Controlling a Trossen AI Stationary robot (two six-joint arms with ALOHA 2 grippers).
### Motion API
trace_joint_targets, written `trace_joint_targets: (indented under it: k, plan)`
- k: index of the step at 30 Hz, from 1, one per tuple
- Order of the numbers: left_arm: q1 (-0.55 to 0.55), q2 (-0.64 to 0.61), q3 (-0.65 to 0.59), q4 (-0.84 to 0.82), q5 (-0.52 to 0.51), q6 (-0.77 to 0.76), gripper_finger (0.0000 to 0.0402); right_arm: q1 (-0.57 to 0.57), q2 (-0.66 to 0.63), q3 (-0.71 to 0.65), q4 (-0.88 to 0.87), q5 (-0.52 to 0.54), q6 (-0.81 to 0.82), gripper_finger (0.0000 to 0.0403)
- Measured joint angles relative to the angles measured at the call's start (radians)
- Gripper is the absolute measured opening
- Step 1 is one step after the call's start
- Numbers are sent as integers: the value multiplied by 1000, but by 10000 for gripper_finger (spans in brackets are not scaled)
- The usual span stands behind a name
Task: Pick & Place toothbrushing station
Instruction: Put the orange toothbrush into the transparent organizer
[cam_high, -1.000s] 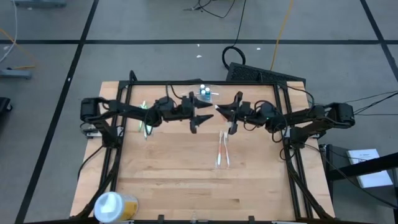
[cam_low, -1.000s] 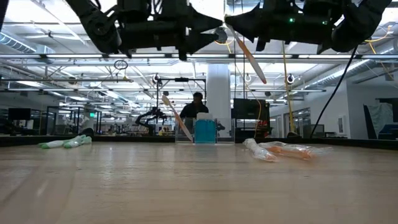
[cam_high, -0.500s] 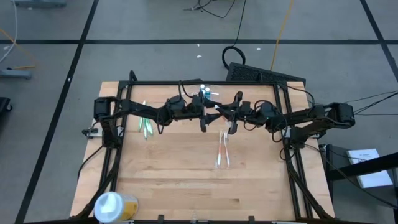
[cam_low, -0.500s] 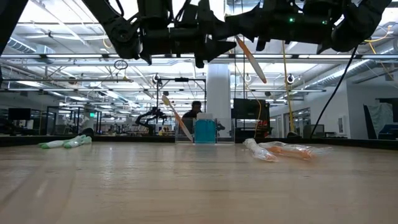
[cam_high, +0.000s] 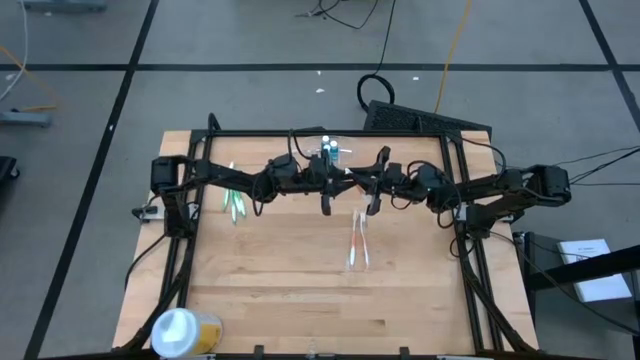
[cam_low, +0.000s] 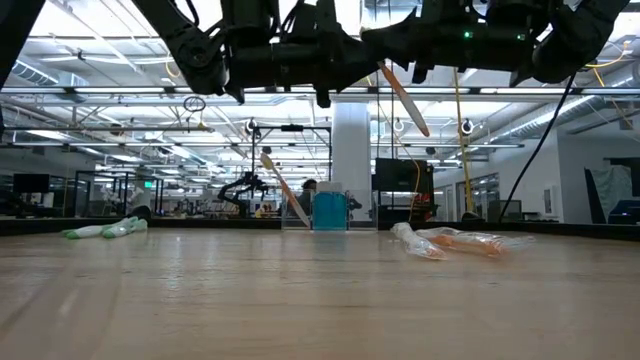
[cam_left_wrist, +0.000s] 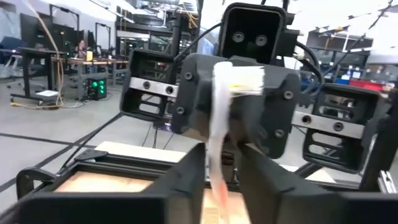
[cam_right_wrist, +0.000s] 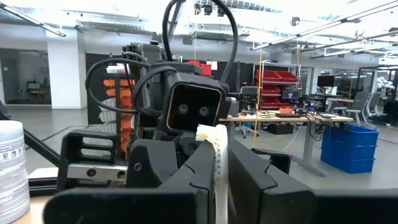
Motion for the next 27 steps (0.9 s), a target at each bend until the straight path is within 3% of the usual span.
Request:
trace_joint_targets:
  k: [5, 10, 15, 23, 27]
  plan:
    - [8, -5, 0, -8, 28, 72, 15, 0, 0, 0, -28, -6, 0, 35]
    - [34, -44, -1, -57, 40, 62, 34, 0, -1, 2, -32, -2, 11, 55]
    - [66, -117, -1, -205, 40, 104, 14, 0, -7, 2, -65, 32, -7, 79]
    - [135, -238, -3, -349, -27, 181, 14, 1, -129, -3, -303, 155, -11, 126]
    - [199, -274, -47, -302, -14, 179, 14, 1, -190, -2, -397, 156, -8, 137]
